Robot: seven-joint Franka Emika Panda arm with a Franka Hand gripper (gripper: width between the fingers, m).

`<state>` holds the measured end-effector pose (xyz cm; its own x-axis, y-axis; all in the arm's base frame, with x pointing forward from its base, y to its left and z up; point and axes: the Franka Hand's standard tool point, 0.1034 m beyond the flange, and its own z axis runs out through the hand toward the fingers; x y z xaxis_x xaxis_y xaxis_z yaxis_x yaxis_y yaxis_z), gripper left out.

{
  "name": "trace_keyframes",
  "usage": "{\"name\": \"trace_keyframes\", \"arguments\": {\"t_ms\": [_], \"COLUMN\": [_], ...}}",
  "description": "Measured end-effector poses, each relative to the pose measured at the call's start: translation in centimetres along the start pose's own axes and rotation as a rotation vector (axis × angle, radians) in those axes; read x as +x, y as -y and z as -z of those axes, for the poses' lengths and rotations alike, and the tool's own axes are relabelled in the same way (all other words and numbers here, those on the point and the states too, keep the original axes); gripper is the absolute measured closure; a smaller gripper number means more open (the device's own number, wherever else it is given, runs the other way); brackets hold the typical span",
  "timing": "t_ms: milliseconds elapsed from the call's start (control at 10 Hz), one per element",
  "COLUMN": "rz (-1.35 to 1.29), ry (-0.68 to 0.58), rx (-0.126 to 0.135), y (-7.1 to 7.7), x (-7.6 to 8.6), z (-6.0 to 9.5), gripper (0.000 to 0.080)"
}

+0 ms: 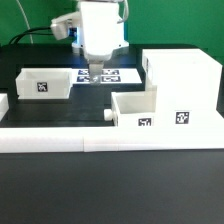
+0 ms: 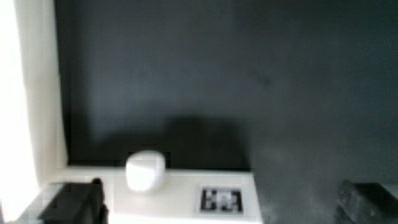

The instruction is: Assemble drawer

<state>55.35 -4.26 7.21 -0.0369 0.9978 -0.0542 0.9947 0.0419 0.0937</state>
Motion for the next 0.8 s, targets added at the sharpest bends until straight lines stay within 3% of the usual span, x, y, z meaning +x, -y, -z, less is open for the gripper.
{"name": "trace_keyframes", "arguments": {"t_ms": [300,500,800], "rz": [0.019,0.082,0.134], "ry": [-0.004,-0.057,-0.158], "rx": [0.005,0.036,0.046], "y": [0.2,0.6,0.5], "x": [-0.5,-2.6,-2.6], "z": [-0.3,-2.3,-4.2], "gripper": [0.0151,0.0151,0.0151]}}
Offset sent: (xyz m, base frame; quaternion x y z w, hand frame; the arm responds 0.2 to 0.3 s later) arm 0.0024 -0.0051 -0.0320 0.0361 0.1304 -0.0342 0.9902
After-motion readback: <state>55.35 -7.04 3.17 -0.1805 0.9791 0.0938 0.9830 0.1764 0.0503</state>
